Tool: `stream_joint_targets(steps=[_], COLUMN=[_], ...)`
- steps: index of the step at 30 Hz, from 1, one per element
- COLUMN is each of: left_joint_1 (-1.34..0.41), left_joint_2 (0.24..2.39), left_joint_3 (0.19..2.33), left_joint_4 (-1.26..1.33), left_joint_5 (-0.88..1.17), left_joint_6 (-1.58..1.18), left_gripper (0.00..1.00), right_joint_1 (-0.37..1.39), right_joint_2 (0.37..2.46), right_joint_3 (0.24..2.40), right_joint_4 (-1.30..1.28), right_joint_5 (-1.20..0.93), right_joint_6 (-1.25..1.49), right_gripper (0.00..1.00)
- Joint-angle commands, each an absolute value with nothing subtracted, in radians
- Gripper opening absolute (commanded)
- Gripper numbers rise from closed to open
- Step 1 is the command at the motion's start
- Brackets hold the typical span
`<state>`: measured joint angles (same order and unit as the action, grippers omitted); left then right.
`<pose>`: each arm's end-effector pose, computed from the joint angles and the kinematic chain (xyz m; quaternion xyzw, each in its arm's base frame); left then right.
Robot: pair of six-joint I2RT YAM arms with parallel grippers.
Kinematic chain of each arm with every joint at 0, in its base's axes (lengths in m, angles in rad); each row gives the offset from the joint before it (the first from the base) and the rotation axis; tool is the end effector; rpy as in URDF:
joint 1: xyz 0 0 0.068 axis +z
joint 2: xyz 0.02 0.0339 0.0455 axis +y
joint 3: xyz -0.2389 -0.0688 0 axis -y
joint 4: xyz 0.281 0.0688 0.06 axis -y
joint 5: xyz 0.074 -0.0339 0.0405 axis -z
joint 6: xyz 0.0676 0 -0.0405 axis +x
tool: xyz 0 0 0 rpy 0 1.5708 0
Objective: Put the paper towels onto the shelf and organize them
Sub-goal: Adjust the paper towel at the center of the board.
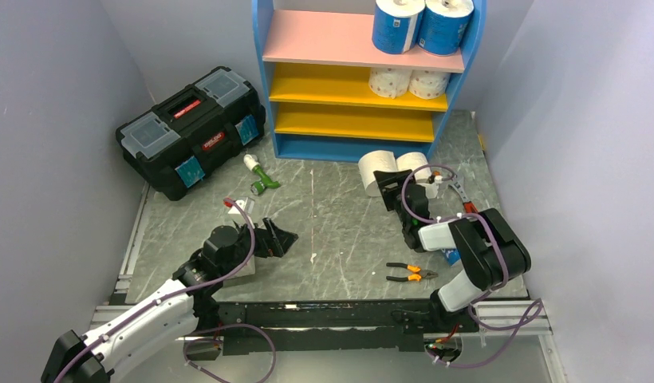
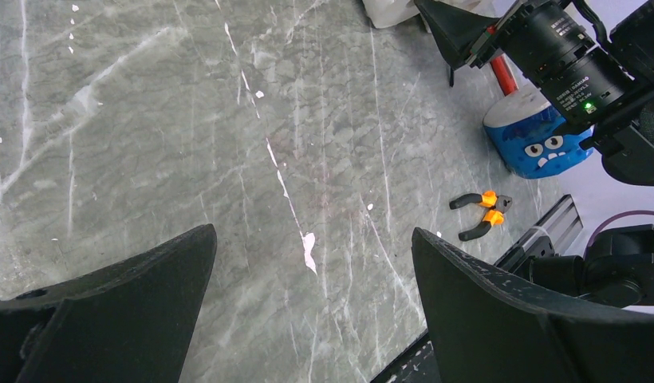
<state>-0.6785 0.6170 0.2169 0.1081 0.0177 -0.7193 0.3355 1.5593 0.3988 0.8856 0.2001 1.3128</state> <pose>0.1884 -0.1534 0.1568 -0.0111 0.8024 -0.3893 0.4522 0.3060 0.0925 0.0806 0.4256 0.6722 0.3867 0.4663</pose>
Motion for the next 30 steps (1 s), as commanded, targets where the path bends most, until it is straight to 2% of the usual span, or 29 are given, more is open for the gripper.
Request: stream_joint_targets(steps=[1, 10, 25, 30], left_joint_1=[-0.681, -0.681, -0.682, -0.682], left_joint_2=[0.613, 0.61, 0.577, 0.562], left_joint_3=[0.208, 0.206, 0.197, 0.194], left_joint_4=[0.128, 0.128, 0.111, 0.107], left_joint_5=[0.002, 0.003, 0.01, 0.012], left_joint_6=[-0.721, -0.72, -0.738, -0.745], left_gripper=[0.99, 0.99, 0.99, 0.99], right_joint_1=[0.348, 0.349, 0.35, 0.352], right_joint_2=[1.586, 1.625, 1.604, 1.586], right_joint_3=[0.438, 0.454, 0.426, 0.421], right_joint_4=[0.952, 0.954, 0.967, 0.964], right_joint_5=[0.24, 0.24, 0.216, 0.206], right_joint_6=[1.336, 1.34, 1.327, 1.318], right_gripper=[0.68, 0.68, 0.4, 0.35])
